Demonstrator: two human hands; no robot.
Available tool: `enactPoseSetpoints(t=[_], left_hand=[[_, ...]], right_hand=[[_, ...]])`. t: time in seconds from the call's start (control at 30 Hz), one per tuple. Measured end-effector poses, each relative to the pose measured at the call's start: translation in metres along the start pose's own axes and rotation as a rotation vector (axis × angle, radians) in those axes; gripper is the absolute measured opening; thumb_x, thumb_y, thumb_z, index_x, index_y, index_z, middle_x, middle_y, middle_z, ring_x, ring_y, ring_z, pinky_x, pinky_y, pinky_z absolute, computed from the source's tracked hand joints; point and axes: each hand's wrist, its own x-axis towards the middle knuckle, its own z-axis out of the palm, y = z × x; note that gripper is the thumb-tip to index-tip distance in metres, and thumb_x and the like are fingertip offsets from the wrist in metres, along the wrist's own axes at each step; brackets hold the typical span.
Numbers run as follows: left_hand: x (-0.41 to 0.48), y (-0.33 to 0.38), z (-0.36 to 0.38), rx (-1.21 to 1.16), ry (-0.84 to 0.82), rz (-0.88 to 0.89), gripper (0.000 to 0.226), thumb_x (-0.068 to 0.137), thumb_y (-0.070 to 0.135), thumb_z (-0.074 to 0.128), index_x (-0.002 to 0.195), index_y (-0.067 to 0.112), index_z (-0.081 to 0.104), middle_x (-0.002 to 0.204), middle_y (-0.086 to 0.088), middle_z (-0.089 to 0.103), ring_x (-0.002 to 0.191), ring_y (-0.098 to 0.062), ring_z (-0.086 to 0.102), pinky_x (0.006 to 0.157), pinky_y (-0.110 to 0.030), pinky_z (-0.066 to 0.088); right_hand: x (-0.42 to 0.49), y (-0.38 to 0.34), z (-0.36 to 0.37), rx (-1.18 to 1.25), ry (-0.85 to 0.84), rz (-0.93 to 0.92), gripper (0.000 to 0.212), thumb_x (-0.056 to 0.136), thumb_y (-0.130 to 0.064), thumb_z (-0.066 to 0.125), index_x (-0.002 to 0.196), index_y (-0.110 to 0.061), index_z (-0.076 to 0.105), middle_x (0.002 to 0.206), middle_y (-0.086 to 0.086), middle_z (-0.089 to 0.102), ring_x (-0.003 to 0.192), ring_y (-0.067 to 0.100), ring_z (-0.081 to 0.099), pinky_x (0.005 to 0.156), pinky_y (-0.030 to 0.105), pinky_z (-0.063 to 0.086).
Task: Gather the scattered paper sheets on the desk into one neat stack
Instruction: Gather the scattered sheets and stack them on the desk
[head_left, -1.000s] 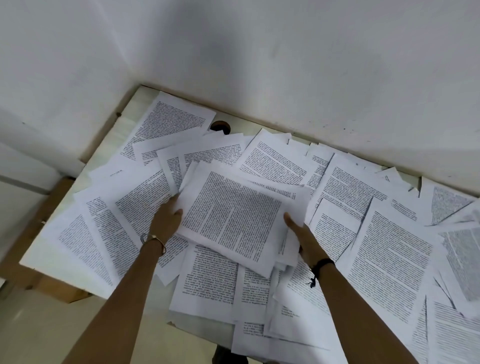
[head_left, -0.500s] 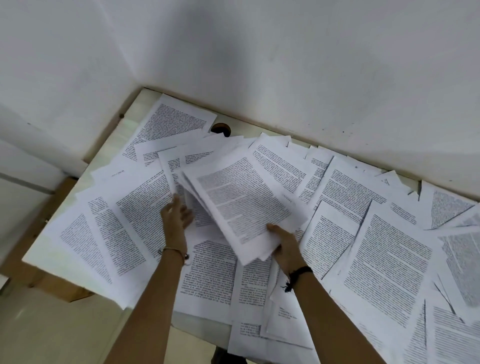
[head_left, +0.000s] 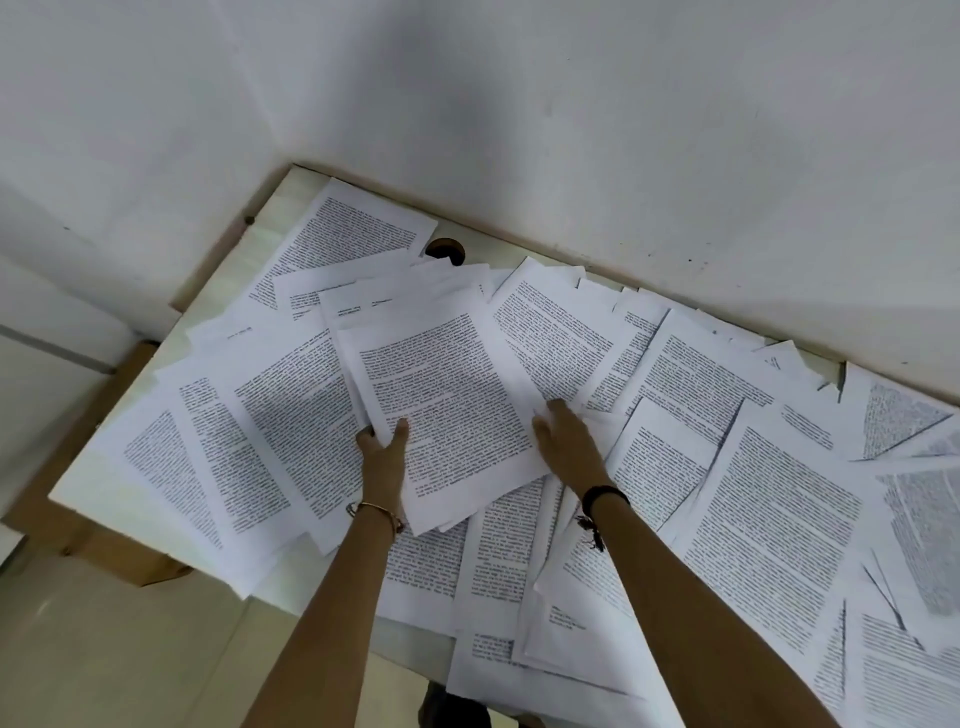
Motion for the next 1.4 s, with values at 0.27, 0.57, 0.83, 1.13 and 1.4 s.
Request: enactPoseSetpoints(t=[0.27, 0.57, 0.83, 1.13, 1.4], left_hand=[[-0.006, -0.008, -0.007, 0.251, -0.021, 0.107, 0.062, 0.094, 0.004, 0.047, 0.147, 0.014, 0.018, 0.148, -0.013, 0.035, 0.131, -0.034, 0.041, 0.11, -0.045, 0.035], [-0.017, 0.002, -0.056, 0.083, -0.213, -0.006, 0.048, 0.087, -0.004, 0.057, 0.133, 0.004, 0.046, 0.128, -0.018, 0.057, 0.113, -0.032, 0.057, 0.101, -0.044, 0.044], [-0.003, 0.012, -0.133, 0.199, -0.017, 0.123, 0.053, 0.093, -0.005, 0.046, 0.143, 0.009, 0.036, 0.126, -0.009, 0.055, 0.09, -0.019, 0.059, 0.074, -0.022, 0.052], [0.006, 0.01, -0.263, 0.297, 0.683, 0.051, 0.046, 0.098, 0.01, 0.036, 0.143, 0.001, 0.033, 0.146, -0.023, 0.039, 0.13, -0.041, 0.04, 0.106, -0.044, 0.033], [0.005, 0.005, -0.325, 0.236, 0.973, 0.0, 0.041, 0.099, 0.012, 0.029, 0.138, 0.009, 0.042, 0.134, -0.022, 0.051, 0.121, -0.039, 0.049, 0.095, -0.042, 0.038]], right_hand=[[-0.009, -0.004, 0.006, -0.223, -0.158, -0.024, 0.044, 0.099, -0.048, 0.037, 0.09, -0.007, 0.048, 0.082, 0.01, 0.057, 0.084, 0.028, 0.06, 0.065, 0.033, 0.045], [-0.016, -0.016, 0.039, 0.326, -0.28, 0.039, 0.058, 0.089, -0.031, 0.062, 0.138, -0.011, 0.039, 0.134, 0.007, 0.054, 0.124, 0.028, 0.052, 0.105, 0.043, 0.043], [-0.027, -0.055, 0.098, 0.403, -0.391, -0.028, 0.027, 0.098, -0.018, 0.049, 0.121, -0.008, 0.058, 0.115, 0.011, 0.065, 0.107, 0.031, 0.061, 0.094, 0.04, 0.049], [-0.055, -0.143, 0.195, -0.122, -0.299, -0.499, 0.051, 0.085, -0.001, 0.054, 0.135, -0.004, 0.048, 0.142, 0.015, 0.041, 0.133, 0.027, 0.037, 0.108, 0.032, 0.036], [-0.07, -0.171, 0.277, -0.689, -0.274, -0.58, 0.118, 0.071, -0.058, 0.068, 0.148, -0.01, -0.008, 0.157, 0.027, -0.002, 0.141, 0.05, -0.008, 0.099, 0.074, -0.009]])
